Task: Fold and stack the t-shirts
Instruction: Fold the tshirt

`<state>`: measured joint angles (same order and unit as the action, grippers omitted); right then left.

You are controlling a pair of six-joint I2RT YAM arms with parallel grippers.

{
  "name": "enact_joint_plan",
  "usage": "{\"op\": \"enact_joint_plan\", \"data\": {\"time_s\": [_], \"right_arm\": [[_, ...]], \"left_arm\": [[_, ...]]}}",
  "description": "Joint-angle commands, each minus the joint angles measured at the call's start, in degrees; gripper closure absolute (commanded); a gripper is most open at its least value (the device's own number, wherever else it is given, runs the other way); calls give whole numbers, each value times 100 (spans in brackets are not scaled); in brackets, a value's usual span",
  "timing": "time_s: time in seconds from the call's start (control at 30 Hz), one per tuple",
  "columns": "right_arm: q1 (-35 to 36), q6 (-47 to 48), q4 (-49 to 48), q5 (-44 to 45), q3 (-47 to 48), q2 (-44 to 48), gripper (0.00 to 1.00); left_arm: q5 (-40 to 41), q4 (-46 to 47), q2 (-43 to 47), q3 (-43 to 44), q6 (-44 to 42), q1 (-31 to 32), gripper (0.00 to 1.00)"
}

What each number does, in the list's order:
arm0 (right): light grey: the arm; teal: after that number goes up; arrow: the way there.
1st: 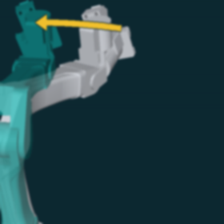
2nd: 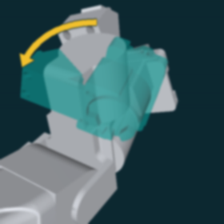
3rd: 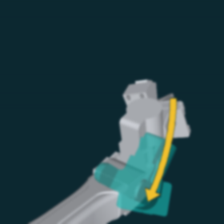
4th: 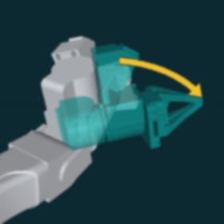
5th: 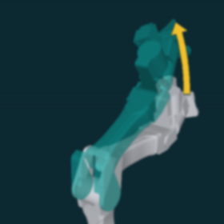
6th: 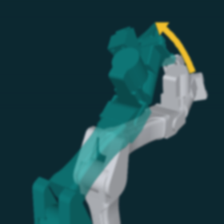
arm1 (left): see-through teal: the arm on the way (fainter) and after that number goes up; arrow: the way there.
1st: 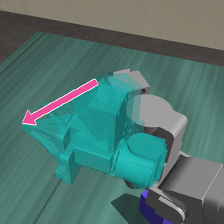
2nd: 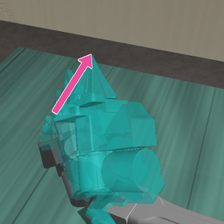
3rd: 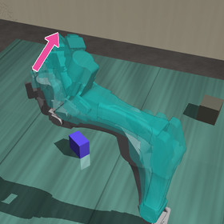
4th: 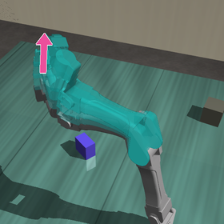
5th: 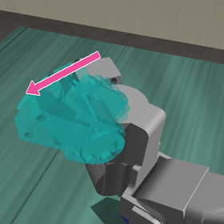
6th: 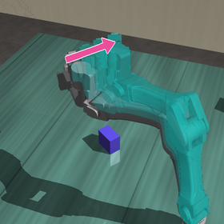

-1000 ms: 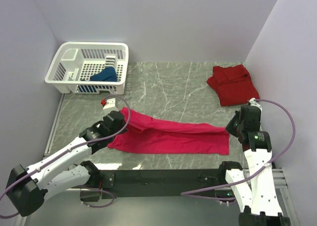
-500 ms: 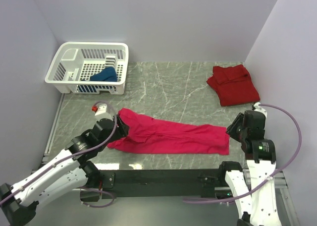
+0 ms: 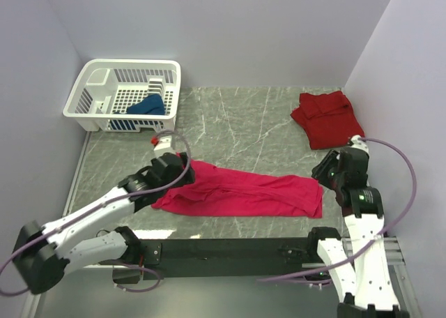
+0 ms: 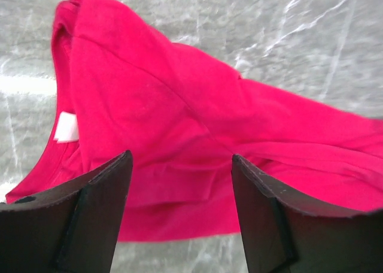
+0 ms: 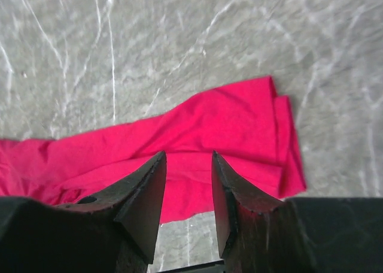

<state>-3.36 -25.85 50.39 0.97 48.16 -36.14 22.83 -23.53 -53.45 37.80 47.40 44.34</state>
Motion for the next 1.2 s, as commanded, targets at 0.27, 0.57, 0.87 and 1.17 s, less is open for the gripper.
{"op": "enact_joint_plan", "data": {"time_s": [0.27, 0.57, 0.87, 1.17], "right_arm": [[2038, -746, -1777, 720, -500, -1517, 56], [3050, -852, -2920, 729, -553, -3152, 56], [3604, -896, -3650, 378, -633, -4155, 55], [4202, -1010, -3703, 412, -615, -4709, 55]], "left_arm": [[-446, 1368, -1991, 368, -424, -320, 26], [-560, 1693, -3135, 456, -451, -461, 26], [-587, 1746, -3708, 544, -468, -496, 27], [-490, 1703, -3699, 447, -503, -514, 26]]}}
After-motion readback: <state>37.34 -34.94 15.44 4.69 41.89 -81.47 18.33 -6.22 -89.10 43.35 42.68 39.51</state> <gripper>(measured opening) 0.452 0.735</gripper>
